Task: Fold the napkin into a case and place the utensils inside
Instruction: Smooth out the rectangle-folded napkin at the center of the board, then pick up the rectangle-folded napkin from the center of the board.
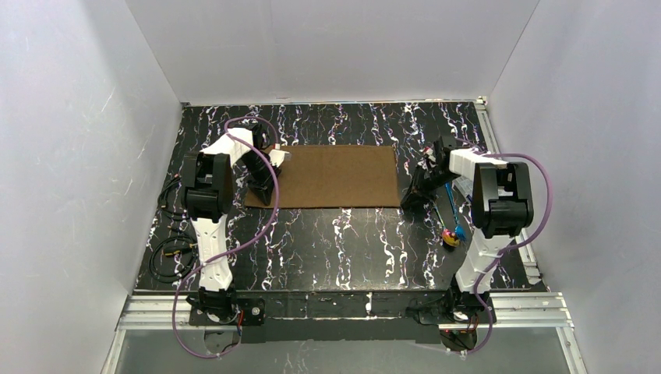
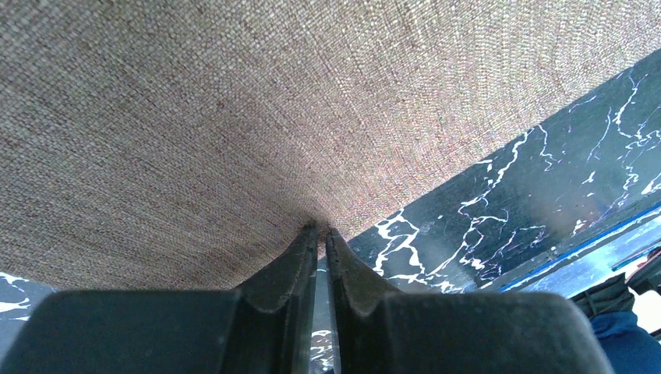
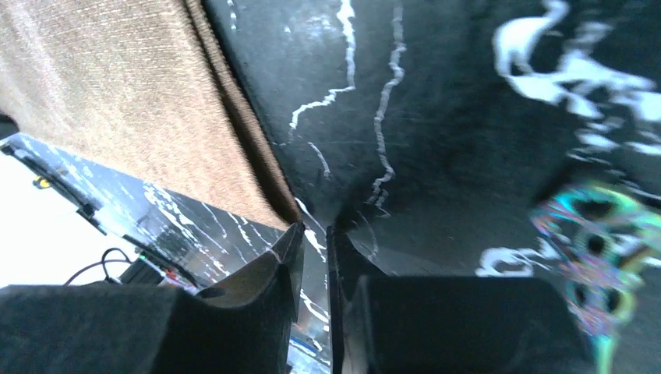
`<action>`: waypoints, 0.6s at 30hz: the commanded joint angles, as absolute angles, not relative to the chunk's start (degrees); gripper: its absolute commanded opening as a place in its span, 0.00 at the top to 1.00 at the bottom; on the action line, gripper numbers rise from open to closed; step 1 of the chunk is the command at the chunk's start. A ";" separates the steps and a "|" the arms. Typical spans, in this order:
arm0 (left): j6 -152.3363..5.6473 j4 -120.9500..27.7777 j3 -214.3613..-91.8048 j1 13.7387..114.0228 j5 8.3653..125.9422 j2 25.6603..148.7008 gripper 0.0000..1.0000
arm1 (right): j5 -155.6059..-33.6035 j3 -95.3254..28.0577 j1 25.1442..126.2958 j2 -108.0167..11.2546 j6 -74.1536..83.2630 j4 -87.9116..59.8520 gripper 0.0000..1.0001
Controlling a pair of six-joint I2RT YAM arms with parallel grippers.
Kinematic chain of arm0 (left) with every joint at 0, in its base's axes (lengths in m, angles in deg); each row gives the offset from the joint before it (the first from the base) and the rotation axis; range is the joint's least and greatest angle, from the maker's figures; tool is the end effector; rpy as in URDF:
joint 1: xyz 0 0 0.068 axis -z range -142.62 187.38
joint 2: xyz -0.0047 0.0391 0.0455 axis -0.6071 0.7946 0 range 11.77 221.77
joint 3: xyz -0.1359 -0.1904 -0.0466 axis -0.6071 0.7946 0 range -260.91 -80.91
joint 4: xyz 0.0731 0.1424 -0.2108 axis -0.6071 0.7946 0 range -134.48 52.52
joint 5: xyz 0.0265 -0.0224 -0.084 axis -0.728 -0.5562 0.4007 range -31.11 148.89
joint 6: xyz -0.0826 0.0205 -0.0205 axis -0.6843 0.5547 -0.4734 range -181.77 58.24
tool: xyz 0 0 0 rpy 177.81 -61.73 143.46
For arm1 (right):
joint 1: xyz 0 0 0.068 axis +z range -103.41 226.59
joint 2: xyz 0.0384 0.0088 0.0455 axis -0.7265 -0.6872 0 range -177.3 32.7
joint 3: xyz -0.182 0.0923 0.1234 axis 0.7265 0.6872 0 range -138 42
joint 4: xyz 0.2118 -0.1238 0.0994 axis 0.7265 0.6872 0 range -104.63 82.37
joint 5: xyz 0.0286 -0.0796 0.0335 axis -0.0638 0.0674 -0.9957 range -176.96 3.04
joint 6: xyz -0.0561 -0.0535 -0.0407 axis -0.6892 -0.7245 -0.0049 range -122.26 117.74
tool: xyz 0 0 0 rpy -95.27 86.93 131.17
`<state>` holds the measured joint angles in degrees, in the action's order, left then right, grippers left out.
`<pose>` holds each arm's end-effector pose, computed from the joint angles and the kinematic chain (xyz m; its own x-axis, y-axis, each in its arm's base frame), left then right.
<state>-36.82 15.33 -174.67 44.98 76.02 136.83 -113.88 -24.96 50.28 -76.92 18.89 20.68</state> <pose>0.3853 -0.0744 0.0745 -0.8477 0.5197 -0.1065 0.5274 0.8038 -0.2752 0.3470 0.0576 0.0642 -0.9649 0.2602 -0.0347 0.2108 0.8469 0.4882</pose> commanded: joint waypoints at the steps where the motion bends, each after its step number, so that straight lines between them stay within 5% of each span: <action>1: -34.64 10.27 -173.95 45.09 70.47 136.70 0.90 | -104.74 -27.02 48.94 -74.13 17.40 23.29 0.70; 7: -35.22 11.14 -174.83 45.47 71.30 136.65 0.89 | -105.25 -28.44 50.13 -68.94 19.76 23.06 0.51; 18: -35.32 11.24 -174.87 45.47 71.18 136.77 0.89 | -107.27 -16.46 55.46 -65.60 32.18 11.37 0.50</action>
